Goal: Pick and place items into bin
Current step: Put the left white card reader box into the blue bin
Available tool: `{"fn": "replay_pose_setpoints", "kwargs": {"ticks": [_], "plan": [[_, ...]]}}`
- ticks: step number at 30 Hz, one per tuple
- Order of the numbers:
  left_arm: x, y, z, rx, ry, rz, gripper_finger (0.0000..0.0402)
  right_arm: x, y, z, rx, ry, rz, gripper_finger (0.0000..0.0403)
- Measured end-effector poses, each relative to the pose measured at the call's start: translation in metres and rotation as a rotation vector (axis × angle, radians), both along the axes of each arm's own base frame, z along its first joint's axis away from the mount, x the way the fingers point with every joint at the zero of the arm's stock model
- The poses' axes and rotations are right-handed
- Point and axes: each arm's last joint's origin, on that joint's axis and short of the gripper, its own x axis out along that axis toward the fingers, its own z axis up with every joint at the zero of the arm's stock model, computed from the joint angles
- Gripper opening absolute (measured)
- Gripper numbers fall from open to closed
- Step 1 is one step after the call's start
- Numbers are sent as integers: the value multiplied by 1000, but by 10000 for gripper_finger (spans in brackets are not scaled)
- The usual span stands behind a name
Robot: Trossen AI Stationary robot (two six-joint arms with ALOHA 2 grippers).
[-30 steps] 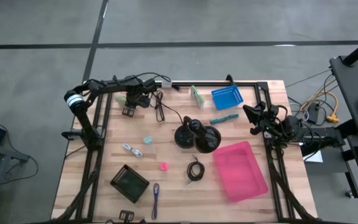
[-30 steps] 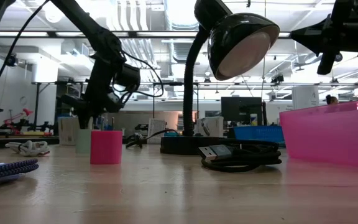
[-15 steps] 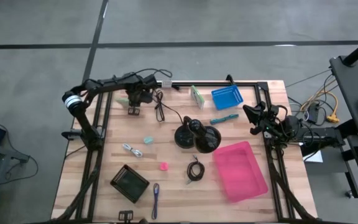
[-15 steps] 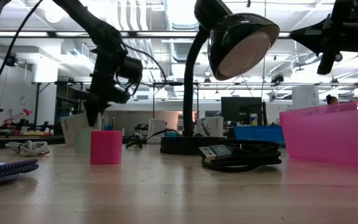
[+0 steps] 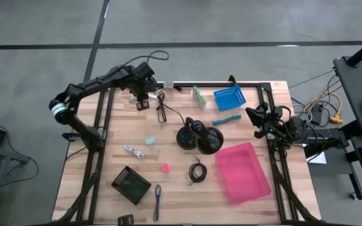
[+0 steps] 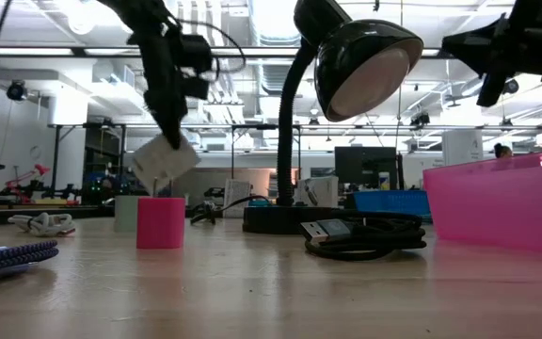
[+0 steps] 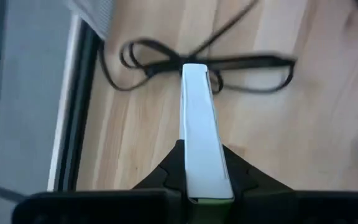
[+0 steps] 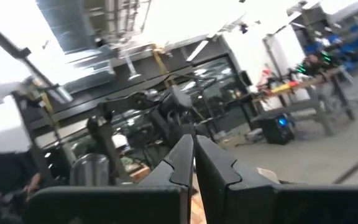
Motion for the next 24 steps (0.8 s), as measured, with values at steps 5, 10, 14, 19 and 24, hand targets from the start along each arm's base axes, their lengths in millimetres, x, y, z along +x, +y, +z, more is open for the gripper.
{"fn": "replay_pose_setpoints", "kwargs": {"ticks": [5,10,14,19,24], "plan": [[-8,-9,34,74,-235,37,25,-1,0,2,-26,-6,-12,9],[-16,-17,68,154,-498,68,25,-1,0,3,-12,-25,-7,30],[-18,-22,91,171,-708,56,25,-1,0,3,1,-33,-4,75],[-18,-25,107,165,-867,18,25,-3,0,6,-1,-68,-12,138],[-13,-26,118,130,-1006,-58,25,-6,0,12,-16,-130,-20,184]]}}
